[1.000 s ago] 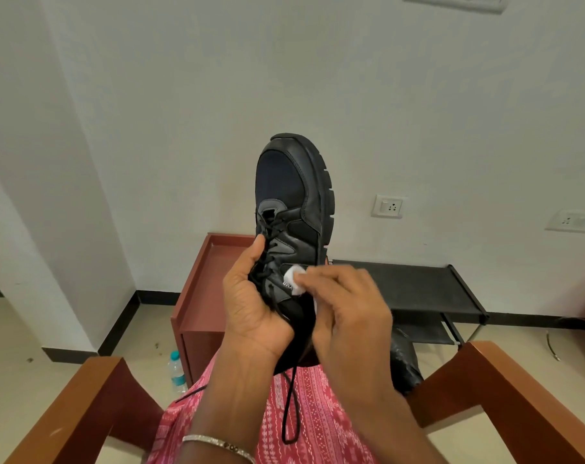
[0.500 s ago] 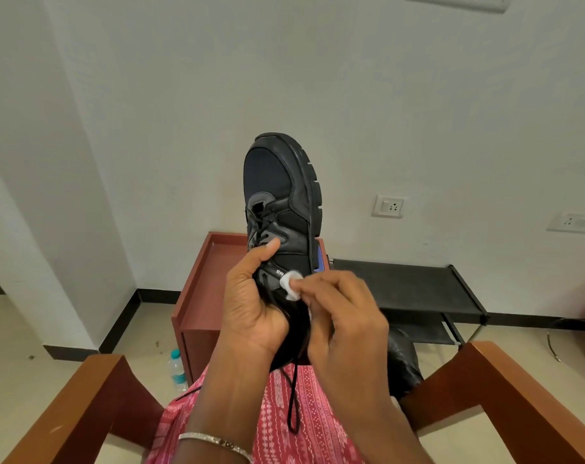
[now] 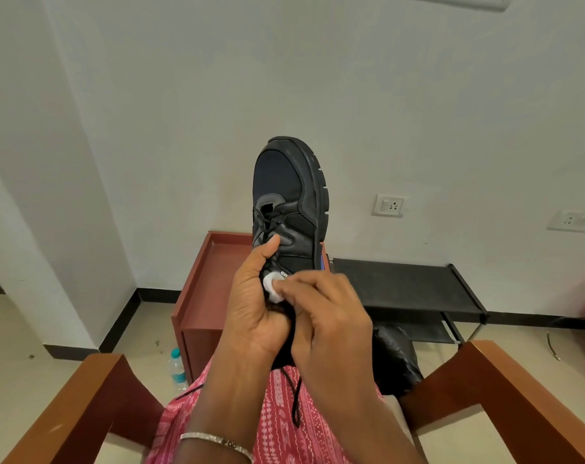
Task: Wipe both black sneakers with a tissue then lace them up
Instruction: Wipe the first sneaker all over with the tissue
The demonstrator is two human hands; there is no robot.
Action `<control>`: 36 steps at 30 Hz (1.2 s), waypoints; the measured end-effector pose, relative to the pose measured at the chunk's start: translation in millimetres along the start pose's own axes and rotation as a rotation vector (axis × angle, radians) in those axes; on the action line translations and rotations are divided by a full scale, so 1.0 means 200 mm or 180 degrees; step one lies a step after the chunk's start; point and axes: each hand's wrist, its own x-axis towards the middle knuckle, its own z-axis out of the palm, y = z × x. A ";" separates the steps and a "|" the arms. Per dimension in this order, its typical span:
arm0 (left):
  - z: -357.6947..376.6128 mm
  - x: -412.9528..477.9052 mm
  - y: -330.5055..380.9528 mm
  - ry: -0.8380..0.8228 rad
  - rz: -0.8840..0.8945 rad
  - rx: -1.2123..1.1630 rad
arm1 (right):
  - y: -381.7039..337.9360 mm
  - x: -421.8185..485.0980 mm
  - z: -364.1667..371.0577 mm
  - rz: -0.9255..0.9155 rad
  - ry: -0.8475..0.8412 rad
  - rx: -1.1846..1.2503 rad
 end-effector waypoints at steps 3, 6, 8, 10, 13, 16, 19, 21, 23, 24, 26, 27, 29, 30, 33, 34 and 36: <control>0.00 -0.01 -0.01 -0.0096 0.0085 0.0081 | 0.02 0.06 0.03 0.0040 0.0142 -0.0228; 0.00 -0.01 -0.01 -0.0107 0.0167 0.0141 | 0.00 0.02 0.01 0.0030 0.0109 -0.0239; 0.00 -0.01 0.00 -0.0157 0.0268 0.0143 | -0.02 -0.04 -0.02 -0.0006 -0.0005 -0.0082; 0.02 -0.01 0.01 -0.0204 0.0411 0.0123 | -0.04 -0.09 -0.05 -0.0067 -0.0055 -0.0039; 0.02 -0.01 0.00 -0.0227 0.0475 0.0007 | 0.00 -0.06 -0.06 -0.0038 -0.0075 -0.0080; 0.01 0.00 0.00 -0.0295 0.0309 -0.0141 | 0.07 0.05 -0.05 0.0104 0.0029 -0.0202; -0.01 0.01 0.01 -0.0360 0.0282 -0.0150 | 0.09 0.07 -0.06 0.0240 -0.0049 -0.0018; -0.02 0.02 0.02 -0.0395 0.0317 -0.0219 | 0.07 0.02 -0.09 0.0216 -0.0253 0.0071; -0.03 0.03 0.03 -0.0406 0.0348 -0.0189 | 0.05 -0.03 -0.13 0.0223 -0.0478 0.0179; -0.04 0.04 0.03 -0.0393 0.0342 -0.0174 | 0.05 -0.05 -0.14 0.0234 -0.0547 0.0232; -0.04 0.04 0.02 -0.0376 0.0374 -0.0154 | 0.05 -0.03 -0.15 0.0206 -0.0570 0.0240; -0.03 0.03 0.02 -0.0379 0.0390 -0.0163 | 0.06 -0.01 -0.14 0.0192 -0.0544 0.0193; -0.02 0.02 0.02 -0.0370 0.0361 -0.0242 | 0.07 0.06 -0.11 0.0213 -0.0420 0.0111; -0.01 0.02 0.01 -0.0379 0.0330 -0.0273 | 0.08 0.10 -0.09 0.0223 -0.0329 0.0100; -0.01 0.01 0.01 -0.0418 0.0241 -0.0332 | 0.06 0.14 -0.04 0.0209 -0.0132 0.0043; -0.02 0.01 0.01 -0.0415 0.0238 -0.0327 | 0.05 0.13 -0.04 0.0188 -0.0138 -0.0011; -0.03 0.02 0.02 -0.0412 0.0222 -0.0312 | 0.02 0.08 -0.05 0.0129 -0.0225 -0.0133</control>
